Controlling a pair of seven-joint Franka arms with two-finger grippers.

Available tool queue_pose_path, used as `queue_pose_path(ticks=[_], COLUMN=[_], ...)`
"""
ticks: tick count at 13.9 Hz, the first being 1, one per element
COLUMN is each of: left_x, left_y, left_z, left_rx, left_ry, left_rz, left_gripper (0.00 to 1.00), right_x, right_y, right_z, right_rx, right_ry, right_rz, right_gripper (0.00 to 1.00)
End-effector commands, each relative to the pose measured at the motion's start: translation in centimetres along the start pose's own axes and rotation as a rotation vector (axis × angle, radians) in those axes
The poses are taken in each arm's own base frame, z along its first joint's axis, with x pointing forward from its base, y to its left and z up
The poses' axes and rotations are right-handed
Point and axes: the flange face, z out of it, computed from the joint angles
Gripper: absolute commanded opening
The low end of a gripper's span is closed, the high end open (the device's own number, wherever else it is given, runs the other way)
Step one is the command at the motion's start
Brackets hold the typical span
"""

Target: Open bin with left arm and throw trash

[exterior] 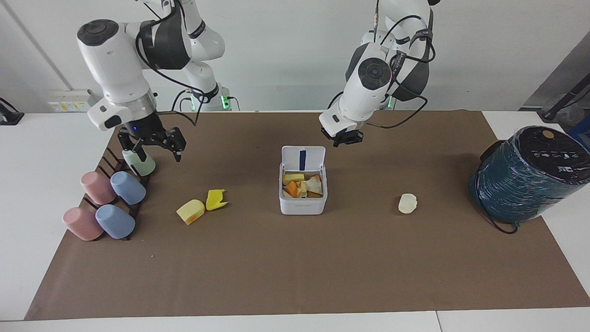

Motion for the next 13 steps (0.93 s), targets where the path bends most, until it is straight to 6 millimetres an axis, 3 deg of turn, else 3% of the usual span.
queue_pose_path(ticks=[1, 3, 4, 5, 8, 10, 13], left_x=[0.2, 0.6, 0.7, 0.9, 2.3, 3.5, 4.5], left_y=[-4.4, -6.6, -7.5, -8.3, -12.2, -13.6, -17.0], left_z=[0.9, 2.0, 2.3, 2.7, 4.0, 5.3, 6.3], left_rx=[0.028, 0.052, 0.052, 0.058, 0.105, 0.107, 0.13], left_ry=[0.088, 0.167, 0.194, 0.217, 0.282, 0.306, 0.335], left_rz=[-0.002, 0.014, 0.004, 0.0, 0.07, 0.055, 0.081], left_gripper=[0.0, 0.31, 0.82, 1.0, 1.0, 1.0, 1.0], right_x=[1.9, 2.3, 2.3, 2.2, 1.2, 0.8, -0.1], right_y=[-0.7, -0.6, -0.5, -0.5, -0.6, 0.3, 0.3], right_z=[5.0, 9.1, 10.3, 11.8, 16.6, 19.3, 21.6], right_rx=[0.01, 0.009, 0.01, 0.009, 0.008, 0.008, 0.002], right_ry=[0.002, 0.017, 0.031, 0.031, 0.025, 0.039, 0.009], right_rz=[0.06, 0.094, 0.1, 0.107, 0.16, 0.176, 0.217], right_gripper=[1.0, 1.0, 1.0, 1.0, 1.0, 1.0, 1.0])
